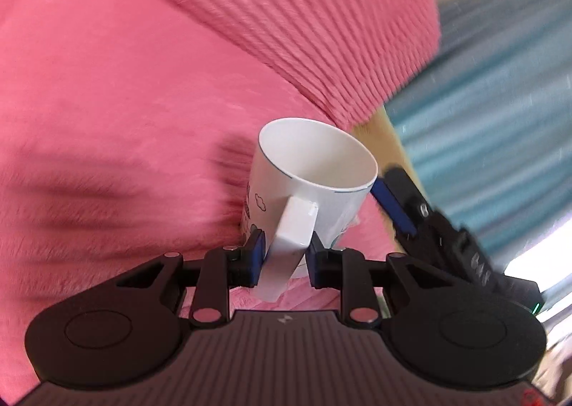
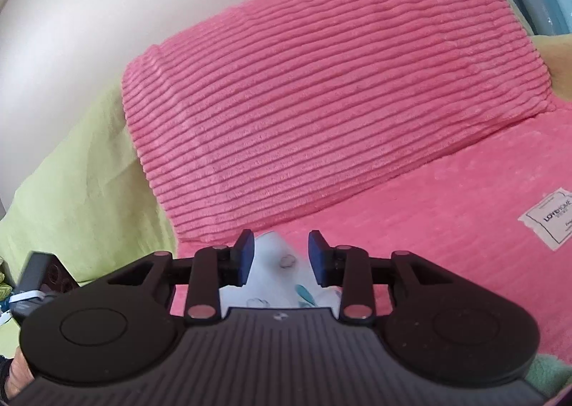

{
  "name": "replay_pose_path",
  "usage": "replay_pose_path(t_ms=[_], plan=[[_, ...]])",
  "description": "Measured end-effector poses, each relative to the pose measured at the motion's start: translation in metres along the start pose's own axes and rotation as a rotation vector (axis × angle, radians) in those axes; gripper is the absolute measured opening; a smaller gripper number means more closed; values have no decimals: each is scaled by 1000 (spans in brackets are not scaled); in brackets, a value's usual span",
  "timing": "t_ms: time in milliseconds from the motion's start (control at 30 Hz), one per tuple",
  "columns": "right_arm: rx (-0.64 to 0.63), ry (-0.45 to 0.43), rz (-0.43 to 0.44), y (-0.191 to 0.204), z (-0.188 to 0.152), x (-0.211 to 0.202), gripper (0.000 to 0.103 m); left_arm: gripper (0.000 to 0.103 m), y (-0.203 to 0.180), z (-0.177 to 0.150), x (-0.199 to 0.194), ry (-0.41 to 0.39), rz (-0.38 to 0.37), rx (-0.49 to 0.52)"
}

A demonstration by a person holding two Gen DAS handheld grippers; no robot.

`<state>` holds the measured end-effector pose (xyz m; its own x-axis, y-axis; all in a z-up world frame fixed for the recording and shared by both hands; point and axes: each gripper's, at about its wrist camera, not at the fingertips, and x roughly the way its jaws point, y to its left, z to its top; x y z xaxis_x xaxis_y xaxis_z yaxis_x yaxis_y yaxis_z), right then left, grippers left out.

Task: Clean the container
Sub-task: 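Turn the mug upright with the left tool while the right tool moves the cloth away, then hold the upright mug with the left tool while the right tool wipes its outer wall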

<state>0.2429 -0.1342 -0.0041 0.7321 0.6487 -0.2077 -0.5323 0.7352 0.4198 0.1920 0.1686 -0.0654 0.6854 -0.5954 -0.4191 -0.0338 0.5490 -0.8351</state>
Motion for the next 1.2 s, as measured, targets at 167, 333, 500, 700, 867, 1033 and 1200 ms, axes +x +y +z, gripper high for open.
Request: replay_pose_path(t_ms=[167, 333, 500, 700, 867, 1033, 1200], plan=[[-61, 38, -56, 3, 4, -8, 30, 33, 25, 4, 0, -14, 92, -106], [-72, 30, -170, -4, 16, -60, 30, 32, 23, 0, 4, -19, 126, -95], [23, 39, -319, -23, 18, -138, 34, 33, 19, -4, 7, -35, 148, -92], [57, 145, -415, -26, -14, -178, 34, 34, 16, -8, 9, -52, 167, -84], [185, 268, -370, -39, -37, -147, 17, 34, 15, -9, 13, -67, 164, -74], [-19, 154, -124, 9, -15, -112, 8, 35, 12, -10, 16, -73, 168, -34], [-169, 197, 130, 61, 15, -43, 8, 36, 5, -8, 19, -60, 191, 40]])
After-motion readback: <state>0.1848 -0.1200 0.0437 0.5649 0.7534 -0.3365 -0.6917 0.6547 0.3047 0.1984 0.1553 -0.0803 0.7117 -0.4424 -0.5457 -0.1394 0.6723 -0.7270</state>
